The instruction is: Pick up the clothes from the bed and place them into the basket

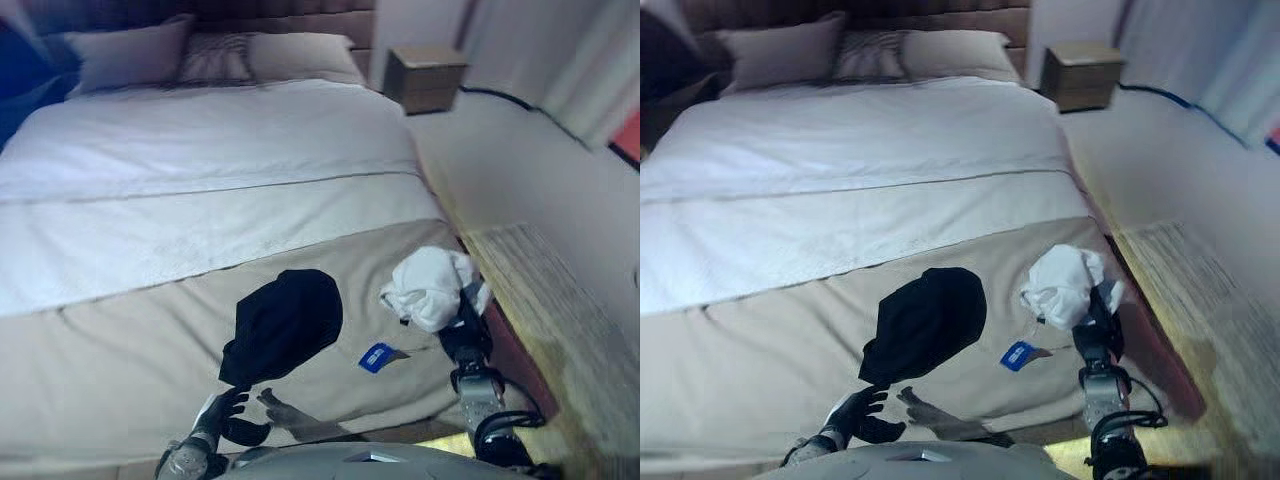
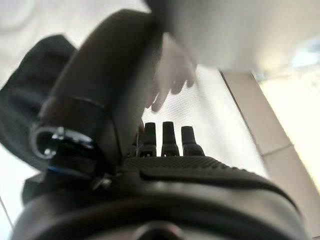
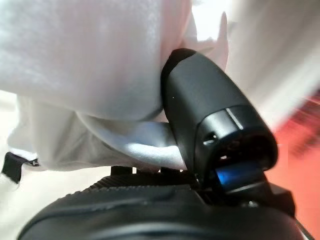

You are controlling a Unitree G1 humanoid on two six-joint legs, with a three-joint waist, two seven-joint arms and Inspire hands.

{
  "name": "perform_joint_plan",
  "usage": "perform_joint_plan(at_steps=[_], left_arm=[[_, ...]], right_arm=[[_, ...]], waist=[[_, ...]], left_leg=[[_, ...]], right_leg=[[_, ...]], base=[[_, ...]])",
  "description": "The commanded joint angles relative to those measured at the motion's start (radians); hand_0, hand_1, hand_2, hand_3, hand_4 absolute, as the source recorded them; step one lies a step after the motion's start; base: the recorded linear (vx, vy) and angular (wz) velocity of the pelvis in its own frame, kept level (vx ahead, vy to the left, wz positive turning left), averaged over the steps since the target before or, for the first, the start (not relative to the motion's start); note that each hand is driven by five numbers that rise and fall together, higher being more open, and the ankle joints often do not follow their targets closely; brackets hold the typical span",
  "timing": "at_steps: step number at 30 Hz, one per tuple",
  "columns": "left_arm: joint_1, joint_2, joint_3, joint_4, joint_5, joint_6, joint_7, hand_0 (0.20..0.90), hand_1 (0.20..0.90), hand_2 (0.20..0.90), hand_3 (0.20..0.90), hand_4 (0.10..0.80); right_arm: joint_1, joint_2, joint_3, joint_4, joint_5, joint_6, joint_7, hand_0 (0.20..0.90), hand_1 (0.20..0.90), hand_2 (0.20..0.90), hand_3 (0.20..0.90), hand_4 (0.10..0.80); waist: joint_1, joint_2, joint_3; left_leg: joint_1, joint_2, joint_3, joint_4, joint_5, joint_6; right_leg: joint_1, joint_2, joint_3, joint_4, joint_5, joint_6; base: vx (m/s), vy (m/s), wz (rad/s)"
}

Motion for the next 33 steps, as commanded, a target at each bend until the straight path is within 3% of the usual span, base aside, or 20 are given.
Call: perform_joint_plan(at_steps=[1, 4, 8, 11, 13, 14, 16, 17, 18, 20, 24, 26, 28, 31, 33], left_arm=[[-0.051, 0.026, -0.035, 0.007, -0.009, -0.049, 0.008, 0.9, 0.9, 0.9, 0.9, 0.8], [-0.08, 0.046, -0.034, 0.018, -0.009, -0.021, 0.008, 0.9, 0.9, 0.9, 0.9, 0.8], [-0.062, 0.069, 0.008, 0.029, -0.011, -0.009, 0.026, 0.9, 0.9, 0.9, 0.9, 0.8], [-0.07, 0.076, 0.017, 0.024, -0.028, -0.014, 0.019, 0.9, 0.9, 0.9, 0.9, 0.8], [-0.08, 0.072, 0.016, 0.034, -0.054, -0.013, 0.023, 0.9, 0.9, 0.9, 0.9, 0.8], [-0.085, 0.065, 0.021, 0.043, -0.08, -0.011, 0.032, 0.9, 0.9, 0.9, 0.9, 0.8], [-0.088, 0.055, 0.031, 0.045, -0.087, -0.017, 0.031, 0.9, 0.9, 0.9, 0.9, 0.8], [-0.089, 0.051, 0.035, 0.046, -0.102, -0.027, 0.039, 0.9, 0.9, 0.9, 0.9, 0.8], [-0.093, 0.047, 0.038, 0.049, -0.1, -0.03, 0.041, 0.9, 0.9, 0.9, 0.9, 0.8], [-0.106, 0.034, 0.052, 0.051, -0.086, -0.019, 0.042, 0.9, 0.9, 0.9, 0.9, 0.8], [-0.114, 0.021, 0.053, 0.054, -0.101, -0.046, 0.026, 0.9, 0.9, 0.9, 0.9, 0.8], [-0.1, 0.01, 0.07, 0.064, -0.129, -0.064, 0.012, 0.9, 0.9, 0.9, 0.9, 0.8], [-0.086, 0.005, 0.086, 0.064, -0.102, -0.08, -0.014, 0.9, 0.9, 0.9, 0.9, 0.8], [-0.076, 0.008, 0.079, 0.071, -0.067, -0.096, -0.024, 0.9, 0.9, 0.9, 0.9, 0.8], [-0.086, 0.026, 0.071, 0.06, -0.084, -0.078, -0.024, 0.9, 0.9, 0.9, 0.9, 0.8]], right_arm=[[-0.047, -0.01, -0.047, -0.112, 0.032, -0.13, 0.015, 0.3, 0.3, 0.3, 0.2, 0.1], [-0.036, 0.006, -0.059, -0.114, 0.02, -0.147, 0.002, 0.3, 0.3, 0.3, 0.2, 0.1], [-0.047, -0.003, -0.058, -0.096, -0.021, -0.123, -0.029, 0.3, 0.3, 0.3, 0.2, 0.1], [-0.057, -0.012, -0.043, -0.099, -0.049, -0.138, -0.074, 0.3, 0.3, 0.3, 0.2, 0.1], [-0.074, -0.016, -0.033, -0.083, -0.067, -0.146, -0.105, 0.3, 0.3, 0.3, 0.2, 0.1], [-0.098, -0.013, -0.019, -0.064, -0.089, -0.137, -0.129, 0.3, 0.3, 0.3, 0.2, 0.1], [-0.123, -0.005, -0.004, -0.045, -0.113, -0.142, -0.17, 0.3, 0.3, 0.3, 0.2, 0.1], [-0.148, 0.019, 0.021, -0.025, -0.148, -0.158, -0.224, 0.3, 0.3, 0.3, 0.2, 0.1], [-0.154, 0.025, 0.025, -0.014, -0.158, -0.166, -0.25, 0.3, 0.3, 0.3, 0.2, 0.1], [-0.163, 0.031, 0.028, 0.019, -0.171, -0.175, -0.33, 0.3, 0.3, 0.3, 0.2, 0.1], [-0.163, 0.012, 0.025, 0.081, -0.232, -0.182, -0.431, 0.3, 0.3, 0.3, 0.2, 0.1], [-0.171, -0.011, 0.002, 0.145, -0.246, -0.166, -0.437, 0.3, 0.3, 0.3, 0.2, 0.1], [-0.174, -0.023, 0.004, 0.18, -0.249, -0.175, -0.444, 0.3, 0.3, 0.3, 0.2, 0.1], [-0.163, -0.038, -0.011, 0.253, -0.256, -0.21, -0.523, 0.3, 0.3, 0.3, 0.2, 0.1], [-0.157, -0.059, -0.072, 0.354, -0.229, -0.203, -0.477, 0.3, 0.3, 0.3, 0.2, 0.1]], waist=[[-0.019, 0.007, 0.015], [-0.041, 0.007, 0.022], [-0.015, 0.013, 0.039], [0.012, 0.038, 0.034], [0.042, 0.045, 0.02], [0.073, 0.04, 0.013], [0.108, 0.027, 0.003], [0.146, 0.005, 0.01], [0.155, -0.002, 0.008], [0.168, -0.019, 0.005], [0.162, -0.049, 0.018], [0.196, -0.05, 0.041], [0.219, -0.043, 0.051], [0.212, -0.019, 0.024], [0.201, -0.004, 0.003]], left_leg=[[-0.095, -0.044, -0.018, 0.02, 0.002, 0.036], [-0.08, -0.053, 0.014, -0.019, 0.005, 0.041], [-0.059, -0.052, 0.111, -0.031, 0.006, 0.034], [-0.088, -0.032, 0.161, -0.029, 0.032, 0.052], [-0.116, -0.021, 0.206, -0.024, 0.042, 0.058], [-0.134, -0.012, 0.261, -0.02, 0.049, 0.052], [-0.154, -0.006, 0.297, -0.02, 0.049, 0.04], [-0.184, 0.004, 0.348, 0.01, 0.065, 0.031], [-0.196, 0.012, 0.357, 0.015, 0.072, 0.022], [-0.22, 0.041, 0.352, 0.041, 0.091, -0.01], [-0.271, 0.086, 0.296, 0.167, 0.06, -0.046], [-0.334, 0.039, 0.131, 0.234, 0.065, -0.054], [-0.353, 0.0, 0.064, 0.235, 0.05, -0.043], [-0.302, 0.005, 0.077, 0.166, 0.057, -0.041], [-0.251, 0.007, 0.078, 0.113, 0.059, -0.036]], right_leg=[[0.005, -0.045, -0.08, 0.048, 0.008, 0.067], [-0.051, -0.089, -0.1, 0.059, 0.085, 0.106], [-0.089, -0.14, -0.278, 0.143, 0.14, 0.119], [-0.054, -0.134, -0.307, 0.271, 0.054, 0.08], [-0.01, -0.143, -0.369, 0.313, 0.015, 0.065], [0.045, -0.162, -0.432, 0.309, -0.013, 0.065], [0.115, -0.167, -0.465, 0.272, -0.054, 0.08], [0.17, -0.145, -0.5, 0.177, -0.065, 0.073], [0.188, -0.13, -0.501, 0.135, -0.075, 0.074], [0.205, -0.088, -0.492, 0.029, -0.089, 0.056], [0.184, -0.061, -0.463, -0.045, -0.077, 0.005], [0.178, -0.06, -0.394, -0.057, -0.052, 0.0], [0.159, -0.06, -0.367, -0.033, -0.065, -0.004], [0.149, -0.078, -0.383, -0.009, -0.082, 0.011], [0.133, -0.085, -0.39, 0.007, -0.087, 0.019]], base=[[-0.153, 0.123, -0.58], [-0.162, 0.112, -0.55], [-0.198, 0.099, -0.79], [-0.268, 0.042, -0.75], [-0.234, -0.011, -0.49], [-0.201, -0.052, -0.69], [-0.151, -0.161, -1.25], [-0.133, -0.25, -1.63], [-0.143, -0.277, -1.96], [-0.036, -0.232, -1.75], [-0.014, -0.147, -0.62], [0.022, 0.007, -0.39], [-0.024, 0.103, -1.09], [0.052, 0.163, -1.07], [0.091, 0.17, -0.43]])
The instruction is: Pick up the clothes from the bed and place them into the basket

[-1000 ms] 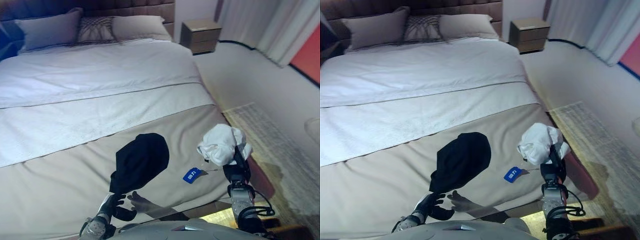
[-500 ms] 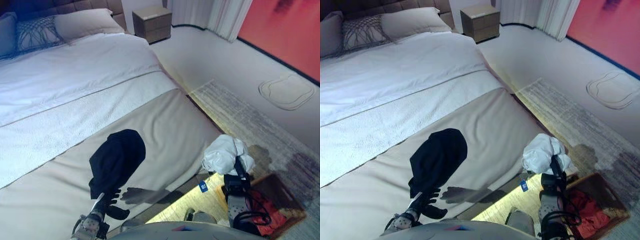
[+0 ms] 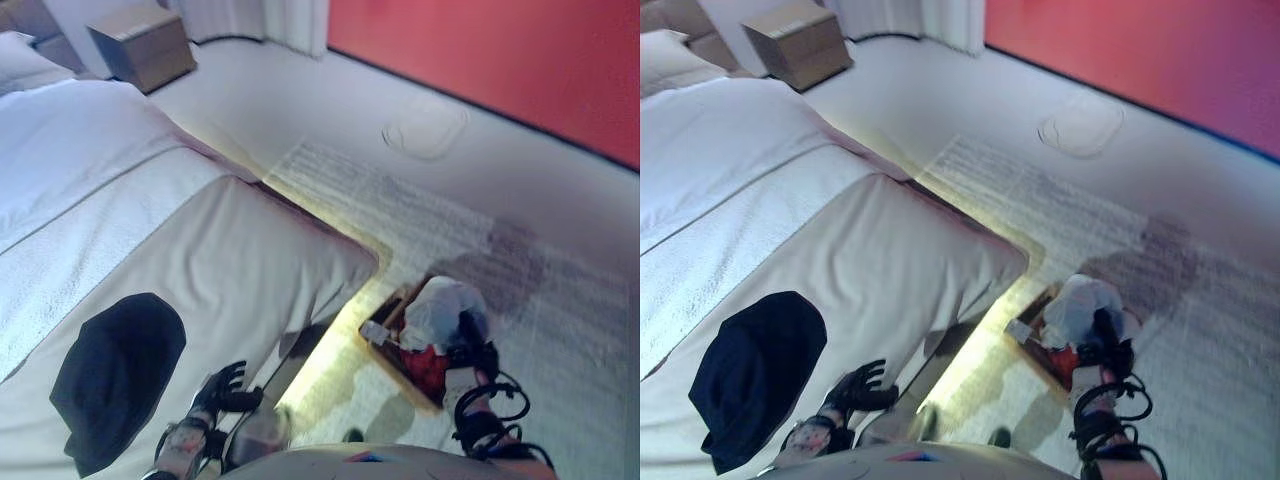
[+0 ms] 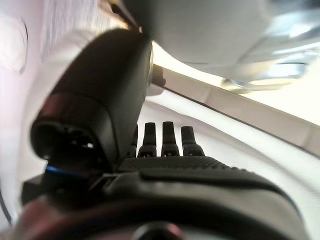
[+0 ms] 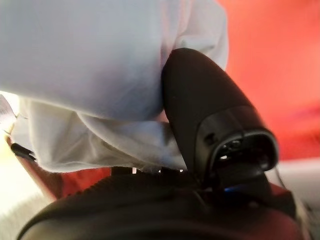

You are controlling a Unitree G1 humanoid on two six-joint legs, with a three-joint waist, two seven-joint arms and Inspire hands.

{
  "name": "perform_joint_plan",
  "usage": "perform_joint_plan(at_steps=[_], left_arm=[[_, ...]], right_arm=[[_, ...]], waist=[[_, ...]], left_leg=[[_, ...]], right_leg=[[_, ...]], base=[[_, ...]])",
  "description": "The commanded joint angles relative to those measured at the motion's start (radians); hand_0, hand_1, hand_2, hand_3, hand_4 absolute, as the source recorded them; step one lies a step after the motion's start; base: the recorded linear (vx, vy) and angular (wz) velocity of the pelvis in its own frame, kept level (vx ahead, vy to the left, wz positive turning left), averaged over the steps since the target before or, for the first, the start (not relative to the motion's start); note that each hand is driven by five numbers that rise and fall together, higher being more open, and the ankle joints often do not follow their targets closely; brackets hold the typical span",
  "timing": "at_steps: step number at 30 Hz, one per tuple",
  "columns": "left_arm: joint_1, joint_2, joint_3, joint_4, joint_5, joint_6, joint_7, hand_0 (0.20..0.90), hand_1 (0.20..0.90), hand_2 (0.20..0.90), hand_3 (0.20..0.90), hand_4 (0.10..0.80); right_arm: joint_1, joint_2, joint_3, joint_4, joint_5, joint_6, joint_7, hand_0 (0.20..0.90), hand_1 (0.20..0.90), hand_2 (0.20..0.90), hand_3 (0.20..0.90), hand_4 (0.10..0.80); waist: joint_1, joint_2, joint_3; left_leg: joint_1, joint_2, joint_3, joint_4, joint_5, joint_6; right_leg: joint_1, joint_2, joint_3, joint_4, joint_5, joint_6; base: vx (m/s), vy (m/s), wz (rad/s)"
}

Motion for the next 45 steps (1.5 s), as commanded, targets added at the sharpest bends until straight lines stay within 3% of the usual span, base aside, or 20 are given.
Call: perform_joint_plan(at_steps=[1, 8, 11, 14, 15, 21, 26, 37, 45], left_arm=[[-0.029, 0.044, -0.001, 0.018, -0.007, -0.015, -0.001, 0.9, 0.9, 0.9, 0.9, 0.8], [-0.052, 0.058, -0.046, 0.019, 0.013, 0.01, -0.017, 0.9, 0.9, 0.9, 0.9, 0.8], [-0.042, 0.061, -0.045, 0.013, -0.01, 0.006, -0.006, 0.9, 0.9, 0.9, 0.9, 0.8], [-0.046, 0.055, -0.054, 0.01, -0.037, -0.009, 0.021, 0.9, 0.9, 0.9, 0.9, 0.8], [-0.06, 0.044, -0.045, 0.021, -0.074, 0.006, 0.034, 0.9, 0.9, 0.9, 0.9, 0.8], [-0.054, 0.011, -0.04, 0.055, -0.01, -0.018, 0.015, 0.9, 0.9, 0.9, 0.9, 0.8], [-0.039, 0.012, -0.041, 0.065, 0.028, -0.025, 0.014, 0.9, 0.9, 0.9, 0.9, 0.8], [-0.013, 0.034, -0.045, 0.043, 0.044, -0.02, -0.003, 0.9, 0.9, 0.9, 0.9, 0.8], [0.012, 0.055, -0.045, 0.028, 0.052, -0.02, -0.008, 0.9, 0.9, 0.9, 0.9, 0.8]], right_arm=[[-0.003, -0.058, -0.084, 0.052, -0.018, -0.082, 0.044, 0.3, 0.3, 0.3, 0.2, 0.1], [-0.015, -0.068, -0.107, 0.147, -0.036, -0.077, 0.045, 0.3, 0.3, 0.3, 0.2, 0.1], [-0.037, -0.074, -0.091, 0.171, -0.065, -0.044, 0.059, 0.3, 0.3, 0.3, 0.2, 0.1], [-0.052, -0.078, -0.085, 0.191, -0.078, -0.032, 0.093, 0.3, 0.3, 0.3, 0.2, 0.1], [-0.066, -0.079, -0.084, 0.199, -0.111, -0.016, 0.109, 0.3, 0.3, 0.3, 0.2, 0.1], [-0.079, -0.098, -0.065, 0.212, -0.151, 0.035, 0.148, 0.3, 0.3, 0.3, 0.2, 0.1], [-0.073, -0.119, -0.052, 0.238, -0.16, 0.067, 0.161, 0.3, 0.3, 0.3, 0.2, 0.1], [-0.089, -0.129, -0.028, 0.211, -0.195, 0.081, 0.128, 0.3, 0.3, 0.3, 0.2, 0.1], [-0.084, -0.178, -0.086, 0.226, -0.193, 0.07, 0.122, 0.3, 0.3, 0.3, 0.2, 0.1]], waist=[[0.013, 0.033, -0.065], [-0.006, 0.038, -0.09], [-0.011, 0.047, -0.093], [-0.01, 0.045, -0.086], [-0.009, 0.039, -0.084], [0.011, 0.027, -0.088], [0.029, 0.028, -0.099], [0.059, 0.053, -0.094], [0.084, 0.065, -0.081]], left_leg=[[0.004, 0.02, -0.023, -0.034, 0.028, -0.009], [0.072, 0.008, -0.007, -0.133, 0.038, 0.008], [0.079, 0.026, 0.032, -0.145, 0.041, 0.015], [0.06, 0.037, 0.042, -0.138, 0.055, 0.017], [0.05, 0.041, 0.048, -0.132, 0.061, 0.007], [0.043, 0.05, 0.034, -0.13, 0.075, -0.013], [0.057, 0.049, 0.013, -0.136, 0.072, -0.023], [0.069, 0.027, -0.037, -0.142, 0.073, -0.018], [0.067, 0.015, -0.077, -0.146, 0.075, -0.017]], right_leg=[[-0.008, -0.101, -0.111, 0.056, 0.016, 0.108], [-0.031, -0.123, -0.116, 0.066, 0.035, 0.142], [-0.068, -0.131, -0.141, 0.174, 0.033, 0.15], [-0.071, -0.114, -0.117, 0.163, 0.018, 0.142], [-0.052, -0.096, -0.114, 0.111, 0.016, 0.128], [-0.01, -0.076, -0.124, 0.039, 0.028, 0.113], [0.012, -0.077, -0.154, 0.005, 0.039, 0.108], [0.021, -0.078, -0.18, 0.021, 0.027, 0.1], [0.03, -0.076, -0.221, 0.04, 0.006, 0.096]], base=[[0.063, 0.084, -0.18], [0.039, 0.045, -0.05], [-0.074, 0.005, -0.07], [-0.127, -0.095, -0.4], [-0.073, -0.087, -0.15], [-0.012, -0.049, -0.08], [0.032, -0.016, 0.1], [0.05, -0.003, 0.1], [0.055, -0.035, 0.16]])
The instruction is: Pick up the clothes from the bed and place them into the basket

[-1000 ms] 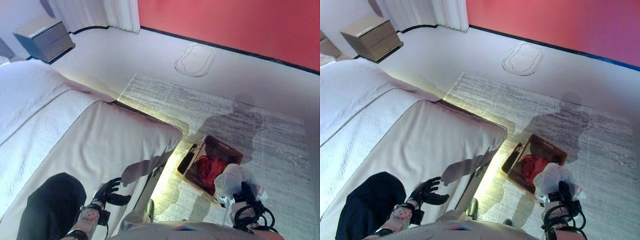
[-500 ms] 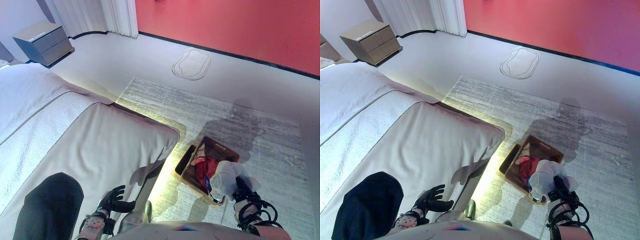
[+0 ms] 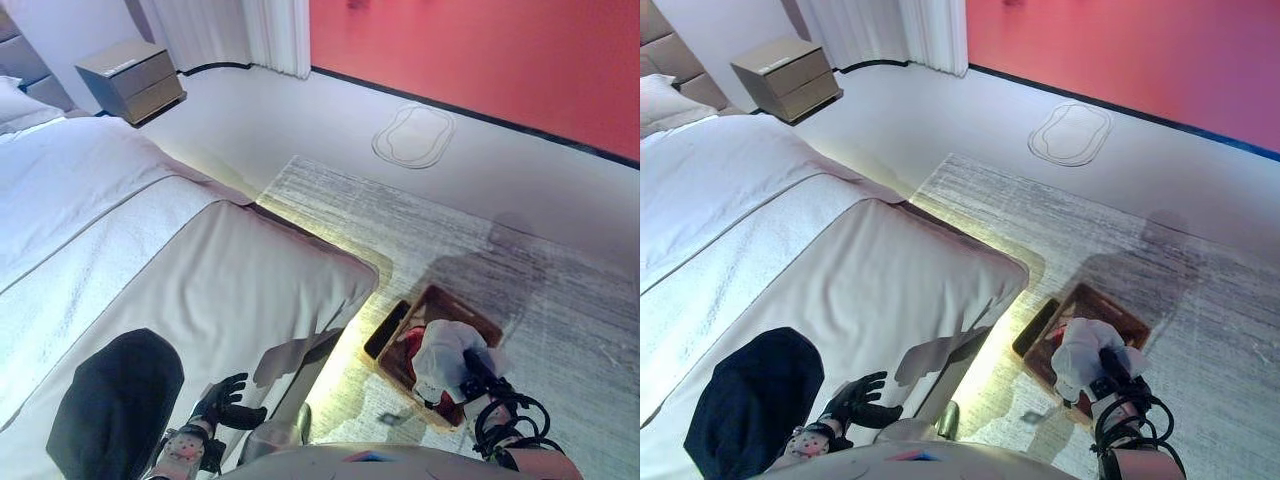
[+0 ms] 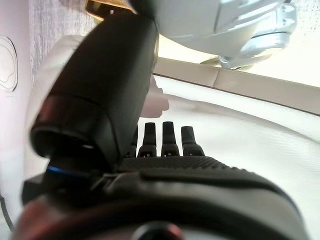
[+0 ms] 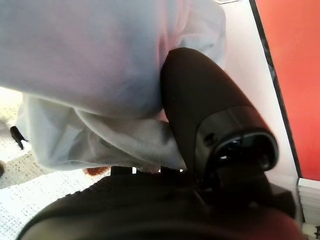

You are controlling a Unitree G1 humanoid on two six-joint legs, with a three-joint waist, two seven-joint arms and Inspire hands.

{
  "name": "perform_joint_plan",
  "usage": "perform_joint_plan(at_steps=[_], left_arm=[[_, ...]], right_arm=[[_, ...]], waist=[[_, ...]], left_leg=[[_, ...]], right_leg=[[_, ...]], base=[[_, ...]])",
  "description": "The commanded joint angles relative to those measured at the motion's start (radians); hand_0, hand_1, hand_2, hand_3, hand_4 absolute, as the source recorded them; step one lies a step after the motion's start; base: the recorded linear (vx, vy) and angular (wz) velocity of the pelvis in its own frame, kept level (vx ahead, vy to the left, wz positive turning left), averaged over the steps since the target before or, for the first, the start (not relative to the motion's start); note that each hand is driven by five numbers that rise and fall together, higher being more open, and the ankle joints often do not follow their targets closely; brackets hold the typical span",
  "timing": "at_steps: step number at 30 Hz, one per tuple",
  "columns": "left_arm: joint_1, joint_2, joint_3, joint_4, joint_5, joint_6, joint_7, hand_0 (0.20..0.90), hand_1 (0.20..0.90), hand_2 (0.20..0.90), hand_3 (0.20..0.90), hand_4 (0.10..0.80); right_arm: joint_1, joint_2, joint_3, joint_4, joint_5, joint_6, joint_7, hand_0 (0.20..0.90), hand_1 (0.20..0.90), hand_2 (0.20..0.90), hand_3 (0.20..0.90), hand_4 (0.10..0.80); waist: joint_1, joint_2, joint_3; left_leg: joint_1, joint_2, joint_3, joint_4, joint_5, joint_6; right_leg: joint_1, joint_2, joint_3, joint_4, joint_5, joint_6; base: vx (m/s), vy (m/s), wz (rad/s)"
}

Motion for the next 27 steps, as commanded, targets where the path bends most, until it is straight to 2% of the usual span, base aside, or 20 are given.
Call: perform_joint_plan(at_steps=[1, 13, 22, 23, 24, 25, 27], left_arm=[[-0.02, 0.028, -0.009, 0.019, 0.008, -0.059, 0.01, 0.9, 0.9, 0.9, 0.9, 0.8], [-0.003, 0.035, -0.003, -0.003, -0.012, -0.081, 0.011, 0.9, 0.9, 0.9, 0.9, 0.8], [0.02, 0.045, -0.009, -0.028, -0.02, -0.077, 0.0, 0.9, 0.9, 0.9, 0.9, 0.8], [0.022, 0.047, -0.012, -0.03, -0.025, -0.076, -0.002, 0.9, 0.9, 0.9, 0.9, 0.8], [0.021, 0.047, -0.013, -0.029, -0.026, -0.076, -0.003, 0.9, 0.9, 0.9, 0.9, 0.8], [0.02, 0.049, -0.014, -0.028, -0.031, -0.077, -0.006, 0.9, 0.9, 0.9, 0.9, 0.8], [0.017, 0.05, -0.017, -0.026, -0.033, -0.073, -0.011, 0.9, 0.9, 0.9, 0.9, 0.8]], right_arm=[[-0.038, -0.132, -0.046, -0.041, -0.032, -0.07, 0.008, 0.3, 0.3, 0.3, 0.2, 0.1], [-0.095, -0.244, -0.08, -0.091, -0.107, -0.106, -0.054, 0.3, 0.3, 0.3, 0.2, 0.1], [-0.168, -0.34, -0.084, -0.134, -0.138, -0.076, -0.104, 0.3, 0.3, 0.3, 0.2, 0.1], [-0.187, -0.361, -0.081, -0.137, -0.155, -0.061, -0.106, 0.335, 0.335, 0.335, 0.241, 0.141], [-0.192, -0.365, -0.078, -0.136, -0.161, -0.057, -0.109, 0.476, 0.476, 0.476, 0.406, 0.306], [-0.214, -0.378, -0.068, -0.136, -0.175, -0.042, -0.128, 0.9, 0.9, 0.9, 0.9, 0.8], [-0.23, -0.389, -0.06, -0.128, -0.176, -0.036, -0.119, 0.9, 0.9, 0.9, 0.9, 0.8]], waist=[[0.044, 0.024, -0.025], [0.054, 0.042, 0.007], [0.064, 0.053, 0.02], [0.066, 0.056, 0.022], [0.066, 0.057, 0.023], [0.071, 0.058, 0.031], [0.073, 0.061, 0.033]], left_leg=[[-0.026, 0.03, -0.05, 0.014, -0.04, -0.046], [-0.05, 0.03, -0.069, 0.018, -0.033, -0.057], [-0.062, 0.034, -0.08, 0.021, -0.027, -0.072], [-0.065, 0.034, -0.082, 0.022, -0.026, -0.075], [-0.066, 0.035, -0.083, 0.023, -0.026, -0.076], [-0.064, 0.035, -0.084, 0.025, -0.031, -0.08], [-0.07, 0.034, -0.088, 0.027, -0.025, -0.08]], right_leg=[[-0.015, -0.057, -0.039, 0.083, 0.008, 0.04], [-0.031, -0.068, -0.053, 0.095, -0.001, 0.037], [-0.03, -0.072, -0.07, 0.096, -0.007, 0.034], [-0.031, -0.074, -0.073, 0.097, -0.008, 0.034], [-0.031, -0.075, -0.074, 0.097, -0.008, 0.034], [-0.028, -0.076, -0.073, 0.1, -0.016, 0.032], [-0.03, -0.078, -0.077, 0.098, -0.009, 0.033]], base=[[0.042, -0.007, 0.09], [0.0, 0.0, 0.0], [0.021, -0.001, 0.01], [0.031, 0.017, 0.05], [0.053, 0.012, 0.07], [0.025, 0.013, 0.04], [0.051, 0.008, 0.01]])
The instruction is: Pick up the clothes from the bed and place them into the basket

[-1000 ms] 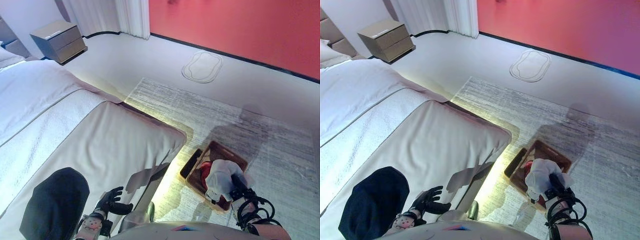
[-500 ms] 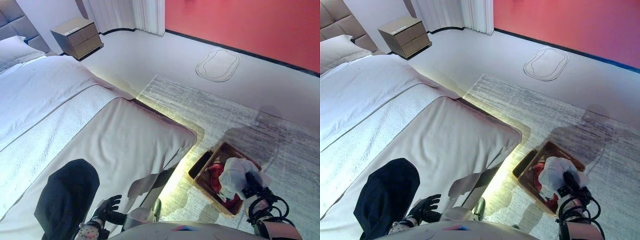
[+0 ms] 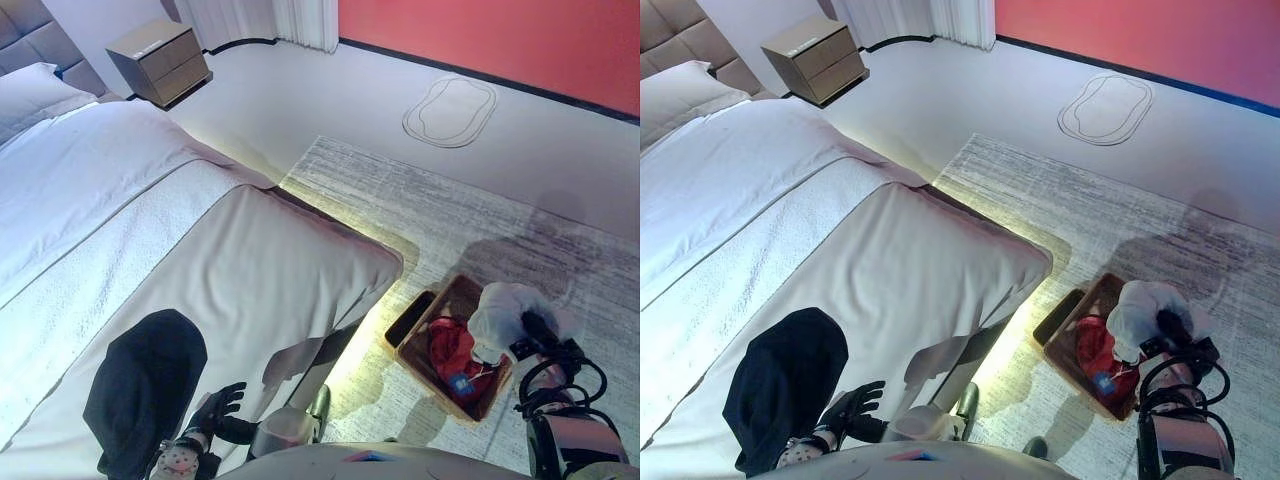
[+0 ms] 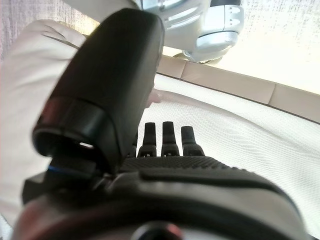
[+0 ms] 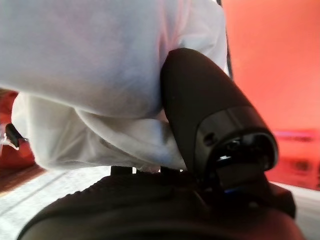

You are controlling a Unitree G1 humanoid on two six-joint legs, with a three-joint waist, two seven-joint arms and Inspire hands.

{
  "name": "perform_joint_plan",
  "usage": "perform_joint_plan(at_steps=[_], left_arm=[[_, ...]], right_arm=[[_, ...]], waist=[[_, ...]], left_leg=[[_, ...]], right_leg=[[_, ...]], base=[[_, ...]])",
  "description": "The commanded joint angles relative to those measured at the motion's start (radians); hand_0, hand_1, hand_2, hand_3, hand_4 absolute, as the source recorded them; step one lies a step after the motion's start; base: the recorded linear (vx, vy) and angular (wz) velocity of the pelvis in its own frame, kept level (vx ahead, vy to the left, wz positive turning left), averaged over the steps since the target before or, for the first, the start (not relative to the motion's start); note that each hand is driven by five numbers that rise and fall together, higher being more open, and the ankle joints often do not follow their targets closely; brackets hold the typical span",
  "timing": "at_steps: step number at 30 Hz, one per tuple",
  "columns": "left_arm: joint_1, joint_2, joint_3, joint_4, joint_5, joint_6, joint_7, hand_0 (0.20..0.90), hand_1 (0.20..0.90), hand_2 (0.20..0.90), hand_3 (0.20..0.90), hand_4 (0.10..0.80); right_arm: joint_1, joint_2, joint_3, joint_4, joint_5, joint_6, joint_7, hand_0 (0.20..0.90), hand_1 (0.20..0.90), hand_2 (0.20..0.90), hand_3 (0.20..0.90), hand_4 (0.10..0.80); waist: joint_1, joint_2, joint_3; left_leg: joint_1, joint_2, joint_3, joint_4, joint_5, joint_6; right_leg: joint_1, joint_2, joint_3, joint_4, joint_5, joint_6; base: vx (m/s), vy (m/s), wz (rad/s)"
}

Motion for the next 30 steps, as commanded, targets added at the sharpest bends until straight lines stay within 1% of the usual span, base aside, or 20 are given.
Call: perform_joint_plan(at_steps=[1, 5, 9, 15, 16, 19, 22, 27, 30], left_arm=[[-0.035, 0.038, -0.017, 0.009, -0.037, -0.046, -0.012, 0.9, 0.9, 0.9, 0.9, 0.8], [-0.026, 0.037, -0.024, 0.017, -0.05, -0.044, -0.037, 0.9, 0.9, 0.9, 0.9, 0.8], [-0.033, 0.038, -0.031, 0.016, -0.067, -0.04, -0.062, 0.9, 0.9, 0.9, 0.9, 0.8], [-0.03, 0.037, -0.016, 0.015, -0.065, -0.039, -0.061, 0.9, 0.9, 0.9, 0.9, 0.8], [-0.026, 0.038, -0.012, 0.012, -0.063, -0.037, -0.061, 0.9, 0.9, 0.9, 0.9, 0.8], [-0.028, 0.034, -0.009, 0.008, -0.069, -0.034, -0.059, 0.9, 0.9, 0.9, 0.9, 0.8], [-0.032, 0.03, 0.0, 0.01, -0.07, -0.034, -0.053, 0.9, 0.9, 0.9, 0.9, 0.8], [-0.035, 0.024, 0.02, 0.018, -0.078, -0.035, -0.047, 0.9, 0.9, 0.9, 0.9, 0.8], [-0.038, 0.01, 0.039, 0.019, -0.093, -0.024, -0.032, 0.9, 0.9, 0.9, 0.9, 0.8]], right_arm=[[-0.077, -0.158, 0.022, -0.096, -0.05, -0.032, 0.004, 0.9, 0.9, 0.9, 0.9, 0.8], [-0.112, -0.189, 0.046, -0.102, -0.052, 0.022, 0.054, 0.9, 0.9, 0.9, 0.9, 0.8], [-0.141, -0.198, 0.061, -0.107, -0.037, 0.028, 0.072, 0.9, 0.9, 0.9, 0.9, 0.8], [-0.136, -0.14, 0.089, -0.155, -0.055, 0.055, 0.082, 0.9, 0.9, 0.9, 0.9, 0.8], [-0.129, -0.126, 0.091, -0.167, -0.061, 0.064, 0.076, 0.9, 0.9, 0.9, 0.9, 0.8], [-0.112, -0.096, 0.1, -0.177, -0.072, 0.07, 0.082, 0.9, 0.9, 0.9, 0.9, 0.8], [-0.091, -0.067, 0.103, -0.183, -0.085, 0.08, 0.1, 0.9, 0.9, 0.9, 0.9, 0.8], [-0.03, -0.015, 0.117, -0.152, -0.123, 0.079, 0.174, 0.9, 0.9, 0.9, 0.9, 0.8], [0.021, 0.049, 0.183, -0.139, -0.208, 0.055, 0.232, 0.9, 0.9, 0.9, 0.9, 0.8]], waist=[[0.048, -0.004, -0.024], [0.054, -0.001, -0.015], [0.055, 0.002, -0.001], [0.051, -0.003, -0.006], [0.052, -0.005, -0.008], [0.047, -0.006, -0.014], [0.044, -0.011, -0.016], [0.043, -0.024, -0.029], [0.057, -0.035, -0.037]], left_leg=[[-0.044, 0.035, -0.074, 0.025, -0.043, -0.08], [-0.053, 0.034, -0.08, 0.027, -0.039, -0.083], [-0.067, 0.032, -0.081, 0.031, -0.037, -0.082], [-0.058, 0.028, -0.078, 0.028, -0.039, -0.077], [-0.051, 0.03, -0.076, 0.026, -0.044, -0.079], [-0.055, 0.029, -0.074, 0.028, -0.04, -0.074], [-0.048, 0.031, -0.069, 0.024, -0.045, -0.076], [-0.046, 0.036, -0.067, 0.019, -0.041, -0.075], [-0.038, 0.044, -0.074, 0.019, -0.043, -0.08]], right_leg=[[-0.008, -0.077, -0.054, 0.101, -0.016, 0.031], [-0.014, -0.081, -0.056, 0.102, -0.015, 0.031], [-0.03, -0.085, -0.058, 0.111, -0.015, 0.031], [-0.023, -0.085, -0.055, 0.107, -0.014, 0.032], [-0.018, -0.084, -0.053, 0.109, -0.023, 0.03], [-0.021, -0.083, -0.051, 0.108, -0.019, 0.029], [-0.018, -0.078, -0.043, 0.107, -0.024, 0.029], [-0.012, -0.067, -0.045, 0.098, -0.022, 0.028], [0.002, -0.052, -0.045, 0.104, -0.04, 0.017]], base=[[0.094, 0.0, 0.0], [0.038, 0.019, 0.03], [-0.044, 0.018, 0.01], [0.021, 0.008, 0.01], [0.012, 0.038, 0.02], [0.008, 0.016, 0.01], [-0.024, 0.008, -0.01], [-0.049, -0.013, 0.01], [-0.112, -0.052, 0.01]])
